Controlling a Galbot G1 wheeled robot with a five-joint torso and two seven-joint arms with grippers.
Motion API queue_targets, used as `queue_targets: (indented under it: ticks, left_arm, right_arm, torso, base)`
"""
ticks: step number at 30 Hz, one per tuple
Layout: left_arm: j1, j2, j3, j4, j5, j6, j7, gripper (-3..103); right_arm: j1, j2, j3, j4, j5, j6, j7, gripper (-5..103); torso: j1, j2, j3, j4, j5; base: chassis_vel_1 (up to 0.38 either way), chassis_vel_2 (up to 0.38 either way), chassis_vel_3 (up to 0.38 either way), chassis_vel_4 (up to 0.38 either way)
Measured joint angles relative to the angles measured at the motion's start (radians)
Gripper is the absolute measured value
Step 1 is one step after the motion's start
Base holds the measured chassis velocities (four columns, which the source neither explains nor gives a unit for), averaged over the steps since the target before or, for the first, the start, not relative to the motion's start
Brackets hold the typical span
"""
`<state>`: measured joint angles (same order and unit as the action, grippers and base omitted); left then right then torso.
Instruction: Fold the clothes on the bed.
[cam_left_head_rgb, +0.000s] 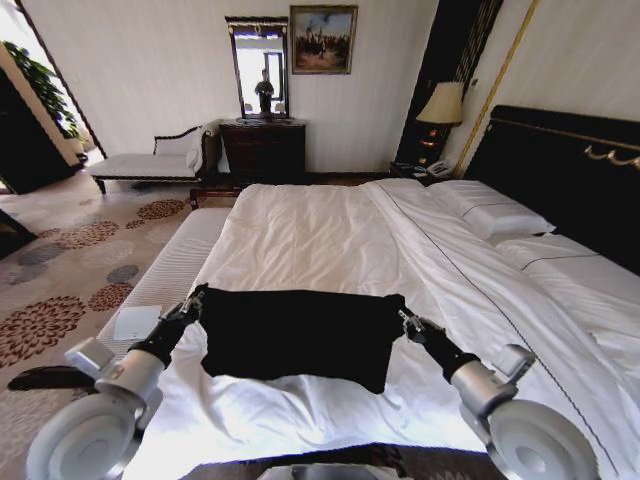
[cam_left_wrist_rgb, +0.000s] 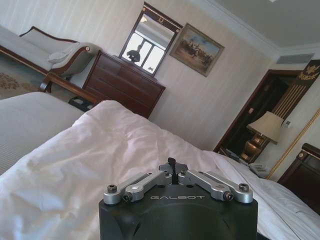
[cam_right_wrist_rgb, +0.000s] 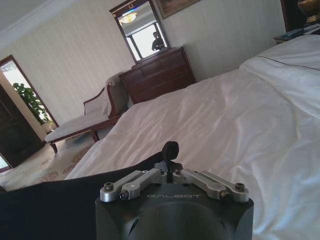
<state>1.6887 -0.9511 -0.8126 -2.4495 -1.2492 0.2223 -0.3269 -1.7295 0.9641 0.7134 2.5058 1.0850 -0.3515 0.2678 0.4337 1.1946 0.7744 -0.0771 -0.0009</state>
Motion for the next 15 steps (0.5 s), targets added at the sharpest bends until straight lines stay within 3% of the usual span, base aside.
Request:
queue_targets:
  ticks: [3,5,7,8,11,15]
  left_arm:
    - [-0.077,0.014,0.078,0.046,0.003,0.001,-0.021,0]
    - [-0.187,0.033,0.199,0.121,0.005,0.006,-0.039,0]
    - [-0.293,0.039,0.302,0.215,0.015,0.007,-0.045,0]
    - [-0.293,0.039,0.302,0.215,0.015,0.007,-0.045,0]
    - [-0.484,0.031,0.446,0.397,0.025,0.004,-0.043,0]
    - [-0.68,-0.02,0.584,0.6,0.03,-0.005,-0.03,0]
  right_arm:
    - [0.066,-0.01,-0.028,-0.014,0.034,-0.009,0.014,0]
    - [0.147,-0.025,-0.062,-0.101,0.085,-0.022,0.027,0]
    - [0.225,-0.041,-0.11,-0.209,0.059,-0.004,-0.014,0]
    - [0.225,-0.041,-0.11,-0.209,0.059,-0.004,-0.014,0]
    - [0.342,-0.049,-0.209,-0.407,0.021,0.026,-0.053,0]
    - [0.451,-0.039,-0.284,-0.578,0.019,0.037,-0.068,0]
  torso:
    - [0.0,0.0,0.0,0.0003,-0.0001]
    - [0.0,0.0,0.0,0.0001,0.0004]
    - [0.0,0.0,0.0,0.0,-0.0002]
    - [0.0,0.0,0.0,0.0,-0.0002]
    - [0.001,0.0,0.001,0.0009,0.0009]
    - [0.001,0.0,0.001,-0.0005,0.0004]
  base:
    - [0.0,0.0,0.0,0.0]
    - [0.0,0.0,0.0,0.0]
    - [0.0,0.0,0.0,0.0]
    - [0.0,0.0,0.0,0.0]
    - [0.0,0.0,0.0,0.0]
    - [0.0,0.0,0.0,0.0]
